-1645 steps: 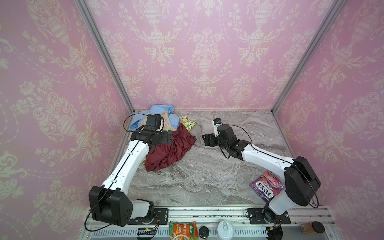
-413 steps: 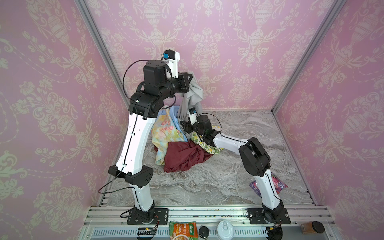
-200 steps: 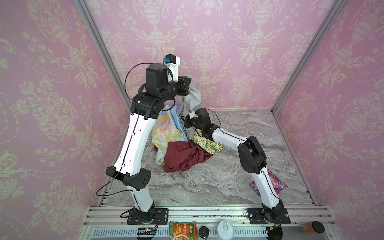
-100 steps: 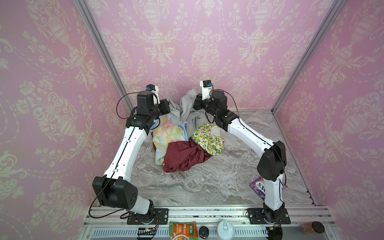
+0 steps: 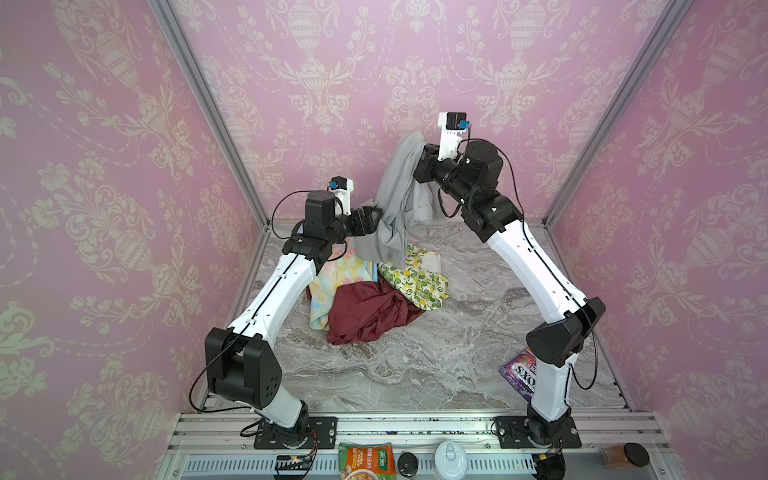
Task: Pick out a specific cloth from the pile
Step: 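Carry the grey cloth with the right gripper away from the pile while left releases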
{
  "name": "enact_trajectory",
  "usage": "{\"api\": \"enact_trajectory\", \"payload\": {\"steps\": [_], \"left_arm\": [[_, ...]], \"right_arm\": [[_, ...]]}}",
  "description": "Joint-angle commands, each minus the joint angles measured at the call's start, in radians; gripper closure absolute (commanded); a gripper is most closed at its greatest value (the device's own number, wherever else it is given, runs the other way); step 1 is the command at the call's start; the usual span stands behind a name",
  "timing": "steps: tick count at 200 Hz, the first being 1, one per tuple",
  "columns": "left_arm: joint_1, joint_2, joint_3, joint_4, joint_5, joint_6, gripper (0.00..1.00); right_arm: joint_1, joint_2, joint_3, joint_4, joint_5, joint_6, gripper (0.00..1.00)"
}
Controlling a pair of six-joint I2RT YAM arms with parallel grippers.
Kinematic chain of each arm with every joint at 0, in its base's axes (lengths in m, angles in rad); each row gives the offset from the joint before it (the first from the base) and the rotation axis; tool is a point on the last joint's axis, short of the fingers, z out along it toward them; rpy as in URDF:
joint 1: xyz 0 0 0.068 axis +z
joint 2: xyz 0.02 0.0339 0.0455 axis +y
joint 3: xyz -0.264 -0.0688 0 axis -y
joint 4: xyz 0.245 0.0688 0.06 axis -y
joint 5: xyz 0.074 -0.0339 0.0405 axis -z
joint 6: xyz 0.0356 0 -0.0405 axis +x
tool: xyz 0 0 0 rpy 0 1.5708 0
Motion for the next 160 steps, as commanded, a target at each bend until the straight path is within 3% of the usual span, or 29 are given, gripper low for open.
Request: {"api": "enact_trajectory", "payload": {"steps": [1, 59, 160], "left_arm": [[-0.041, 0.007, -0.044, 0.105, 0.108, 0.095, 0.13], [-0.12, 0.063, -0.107, 0.228, 0.149, 0.123, 0.01], [-0.272, 0.24, 0.036, 0.21, 0.127, 0.178, 0.01]], "right_arm": [[-0.016, -0.061, 0.041, -0.017, 0.05, -0.006, 1.0], [-0.081, -0.123, 0.071, -0.098, 0.093, -0.004, 1.0], [-0.309, -0.258, 0.082, -0.223, 0.113, 0.058, 1.0]]}}
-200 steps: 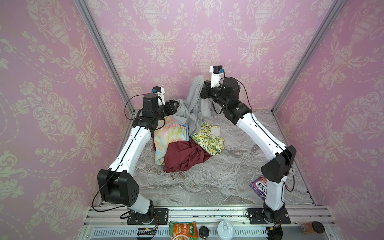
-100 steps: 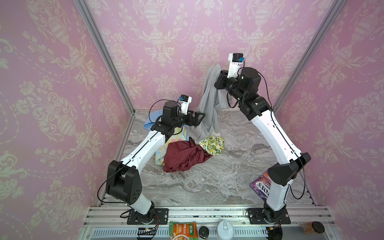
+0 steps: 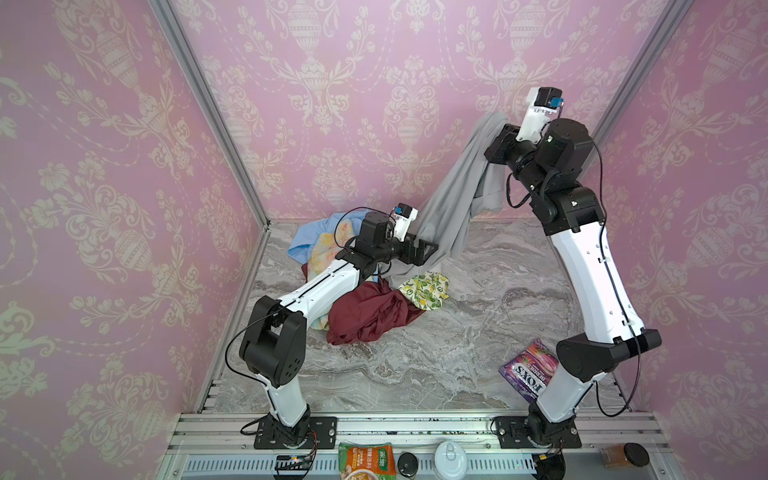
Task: Pick out a specific cloth from the pile
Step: 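Carry the grey cloth with the right gripper away from the pile while left releases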
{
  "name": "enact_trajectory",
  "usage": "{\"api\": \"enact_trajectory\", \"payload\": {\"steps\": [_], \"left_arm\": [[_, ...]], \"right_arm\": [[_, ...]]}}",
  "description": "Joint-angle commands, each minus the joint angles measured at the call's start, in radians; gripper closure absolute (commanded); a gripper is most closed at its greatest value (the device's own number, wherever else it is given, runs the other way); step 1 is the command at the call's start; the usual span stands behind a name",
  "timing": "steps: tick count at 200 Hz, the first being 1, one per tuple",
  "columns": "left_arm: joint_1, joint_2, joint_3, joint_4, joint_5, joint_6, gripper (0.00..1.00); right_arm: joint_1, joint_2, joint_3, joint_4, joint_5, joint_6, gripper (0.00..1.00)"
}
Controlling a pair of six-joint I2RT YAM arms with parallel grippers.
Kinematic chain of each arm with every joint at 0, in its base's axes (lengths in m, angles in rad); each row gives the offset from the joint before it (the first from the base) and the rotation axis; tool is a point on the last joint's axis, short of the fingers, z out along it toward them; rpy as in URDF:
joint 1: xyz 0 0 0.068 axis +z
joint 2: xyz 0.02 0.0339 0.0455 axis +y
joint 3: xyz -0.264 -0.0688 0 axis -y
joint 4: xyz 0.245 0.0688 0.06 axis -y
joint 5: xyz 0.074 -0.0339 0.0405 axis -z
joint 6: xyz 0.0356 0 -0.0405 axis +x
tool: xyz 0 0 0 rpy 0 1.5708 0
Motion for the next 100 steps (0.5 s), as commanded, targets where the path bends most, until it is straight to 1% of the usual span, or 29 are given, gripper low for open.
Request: {"api": "enact_trajectory", "payload": {"steps": [1, 62, 100], "left_arm": [[-0.025, 0.031, 0.055, 0.009, 0.008, 0.037, 0.01], [-0.087, 0.147, 0.178, 0.019, 0.022, 0.015, 0.02], [-0.101, 0.188, 0.227, 0.034, 0.035, -0.012, 0.02]], "right_arm": [[-0.049, -0.068, 0.041, 0.026, 0.016, 0.032, 1.0], [-0.225, -0.115, 0.094, -0.069, -0.014, 0.085, 1.0], [-0.296, -0.127, 0.087, -0.103, -0.041, 0.089, 1.0]]}}
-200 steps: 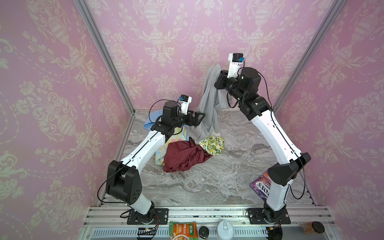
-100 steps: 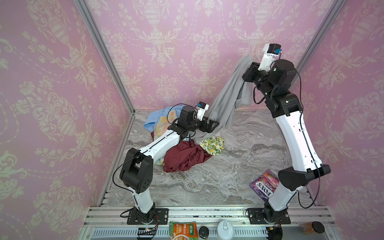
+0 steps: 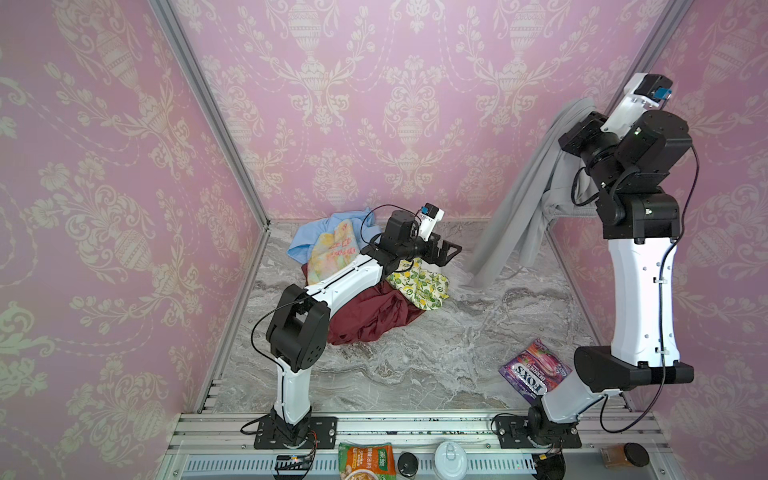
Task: Pick out a specific cloth from the pile
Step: 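Carry the grey cloth with the right gripper away from the pile while left releases, then lower the grey cloth onto the floor with the right gripper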
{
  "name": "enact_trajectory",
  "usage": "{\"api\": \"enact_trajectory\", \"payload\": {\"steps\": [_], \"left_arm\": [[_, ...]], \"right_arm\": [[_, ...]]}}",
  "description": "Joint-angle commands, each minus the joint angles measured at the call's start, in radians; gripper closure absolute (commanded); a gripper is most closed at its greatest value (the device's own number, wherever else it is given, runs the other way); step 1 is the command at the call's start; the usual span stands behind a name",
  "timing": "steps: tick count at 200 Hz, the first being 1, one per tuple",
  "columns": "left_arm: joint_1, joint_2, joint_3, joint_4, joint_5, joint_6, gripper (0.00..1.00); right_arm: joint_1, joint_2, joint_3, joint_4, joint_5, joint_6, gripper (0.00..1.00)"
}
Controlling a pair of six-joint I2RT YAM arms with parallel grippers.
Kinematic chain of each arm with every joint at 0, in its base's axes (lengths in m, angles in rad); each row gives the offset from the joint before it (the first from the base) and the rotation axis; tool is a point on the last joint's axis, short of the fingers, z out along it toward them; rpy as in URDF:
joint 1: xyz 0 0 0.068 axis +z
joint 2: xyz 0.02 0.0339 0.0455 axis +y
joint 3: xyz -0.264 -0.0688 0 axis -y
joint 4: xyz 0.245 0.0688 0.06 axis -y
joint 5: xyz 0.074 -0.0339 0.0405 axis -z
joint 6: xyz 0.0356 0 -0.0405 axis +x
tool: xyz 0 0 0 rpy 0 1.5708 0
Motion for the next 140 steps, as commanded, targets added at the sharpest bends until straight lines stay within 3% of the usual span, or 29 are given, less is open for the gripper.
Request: {"api": "enact_trajectory", "payload": {"steps": [1, 46, 140], "left_arm": [[-0.01, 0.021, 0.048, 0.026, 0.034, -0.016, 0.02], [-0.012, 0.029, 0.042, 0.043, 0.042, -0.032, 0.02], [-0.012, 0.002, -0.034, 0.045, 0.014, -0.016, 0.03]], "right_arm": [[-0.023, -0.032, 0.03, 0.015, -0.036, 0.023, 1.0], [-0.041, -0.042, -0.045, 0.013, -0.044, 0.015, 1.0], [-0.041, -0.168, -0.44, 0.112, 0.02, -0.005, 1.0]]}}
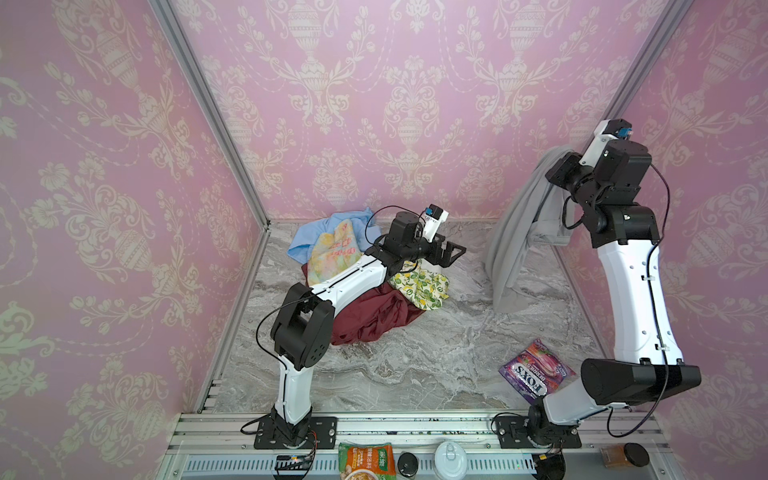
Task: Pick out a specific cloth from the pile
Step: 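Lower the grey cloth onto the floor with the right gripper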
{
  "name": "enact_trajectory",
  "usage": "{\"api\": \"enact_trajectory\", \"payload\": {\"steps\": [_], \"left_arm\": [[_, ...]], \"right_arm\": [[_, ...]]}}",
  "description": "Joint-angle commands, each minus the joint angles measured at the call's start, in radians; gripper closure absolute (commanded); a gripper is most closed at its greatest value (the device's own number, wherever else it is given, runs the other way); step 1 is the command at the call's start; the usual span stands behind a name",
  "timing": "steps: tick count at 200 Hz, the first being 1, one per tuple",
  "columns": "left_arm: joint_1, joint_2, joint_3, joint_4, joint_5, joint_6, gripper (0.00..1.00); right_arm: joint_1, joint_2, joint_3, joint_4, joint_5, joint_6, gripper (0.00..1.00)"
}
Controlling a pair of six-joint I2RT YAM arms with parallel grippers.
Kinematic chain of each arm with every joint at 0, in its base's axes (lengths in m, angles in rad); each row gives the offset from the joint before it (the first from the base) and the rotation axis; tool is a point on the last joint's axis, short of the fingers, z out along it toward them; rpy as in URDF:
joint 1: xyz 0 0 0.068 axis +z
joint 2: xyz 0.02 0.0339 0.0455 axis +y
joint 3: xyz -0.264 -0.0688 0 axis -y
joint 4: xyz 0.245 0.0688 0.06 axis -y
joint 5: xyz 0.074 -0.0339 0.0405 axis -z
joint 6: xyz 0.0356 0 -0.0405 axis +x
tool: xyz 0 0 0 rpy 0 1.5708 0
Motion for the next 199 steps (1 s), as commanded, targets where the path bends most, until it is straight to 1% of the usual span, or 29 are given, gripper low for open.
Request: {"api": "enact_trajectory", "payload": {"steps": [1, 21, 65, 103, 156, 199], "left_arm": [[-0.002, -0.012, -0.022, 0.015, 0.003, -0.002, 0.03], [-0.003, -0.015, -0.03, 0.01, -0.003, 0.0, 0.03], [-0.003, -0.034, -0.053, 0.002, -0.021, 0.004, 0.04], [-0.003, -0.058, -0.076, 0.004, -0.036, 0.0, 0.04], [-0.003, -0.082, -0.111, 0.016, -0.046, -0.008, 0.04], [-0.002, -0.082, -0.124, 0.027, -0.055, -0.016, 0.04]], "right_arm": [[-0.004, -0.08, -0.053, 0.111, 0.04, -0.017, 1.0], [-0.005, -0.114, -0.121, 0.122, 0.07, -0.034, 1.0], [-0.012, -0.188, -0.267, 0.12, 0.097, -0.054, 1.0], [-0.013, -0.252, -0.404, 0.12, 0.09, -0.054, 1.0], [-0.014, -0.286, -0.558, 0.137, 0.069, -0.04, 1.0], [-0.013, -0.351, -0.714, 0.114, 0.088, -0.03, 1.0]]}}
